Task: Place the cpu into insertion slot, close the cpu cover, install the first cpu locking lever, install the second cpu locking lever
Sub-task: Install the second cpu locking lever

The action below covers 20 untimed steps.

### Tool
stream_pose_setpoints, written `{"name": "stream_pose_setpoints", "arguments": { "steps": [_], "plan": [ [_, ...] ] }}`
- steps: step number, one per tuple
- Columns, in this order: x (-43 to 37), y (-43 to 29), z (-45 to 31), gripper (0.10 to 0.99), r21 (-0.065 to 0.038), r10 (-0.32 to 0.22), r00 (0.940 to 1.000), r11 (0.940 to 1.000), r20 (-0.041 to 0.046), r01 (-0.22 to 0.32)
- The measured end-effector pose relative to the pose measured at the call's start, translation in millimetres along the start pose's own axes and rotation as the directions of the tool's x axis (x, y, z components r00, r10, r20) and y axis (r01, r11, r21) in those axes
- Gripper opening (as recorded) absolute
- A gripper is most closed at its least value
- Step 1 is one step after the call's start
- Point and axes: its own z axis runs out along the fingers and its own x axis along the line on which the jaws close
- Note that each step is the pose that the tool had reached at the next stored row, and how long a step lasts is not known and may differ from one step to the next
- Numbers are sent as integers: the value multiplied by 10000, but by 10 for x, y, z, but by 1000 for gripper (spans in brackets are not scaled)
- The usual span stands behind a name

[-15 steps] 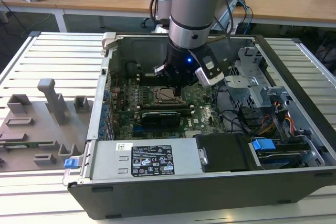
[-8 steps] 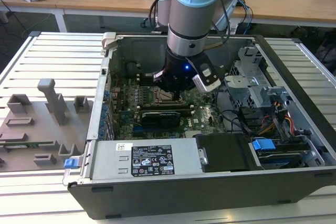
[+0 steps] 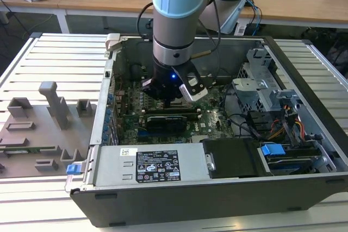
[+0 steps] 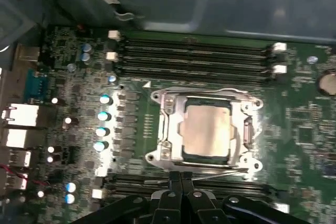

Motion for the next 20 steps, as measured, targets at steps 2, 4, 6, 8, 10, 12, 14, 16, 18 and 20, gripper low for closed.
{"name": "stream_pose_setpoints", "arguments": {
  "steps": [2,4,6,8,10,12,14,16,18,20],
  "plan": [
    [23,-8,30,106,-5,-9,10000,10000,-1,9],
    [55,-11,57,106,-49,-35,10000,10000,-3,35],
    [80,-10,68,106,-137,-55,10000,9999,4,55],
    [120,-8,78,106,-242,-72,10000,9997,11,73],
    [160,-8,91,106,-304,-89,10000,9995,15,90],
    [186,-13,97,106,-319,-97,10000,9994,16,97],
    [205,-15,103,106,-329,-102,9999,9994,16,103],
    [213,-15,116,106,-330,-146,9999,9993,9,147],
    [218,-5,123,106,-330,-173,9999,9993,5,173],
    [233,29,142,106,-329,-210,9998,9992,-2,210]
  ]
}}
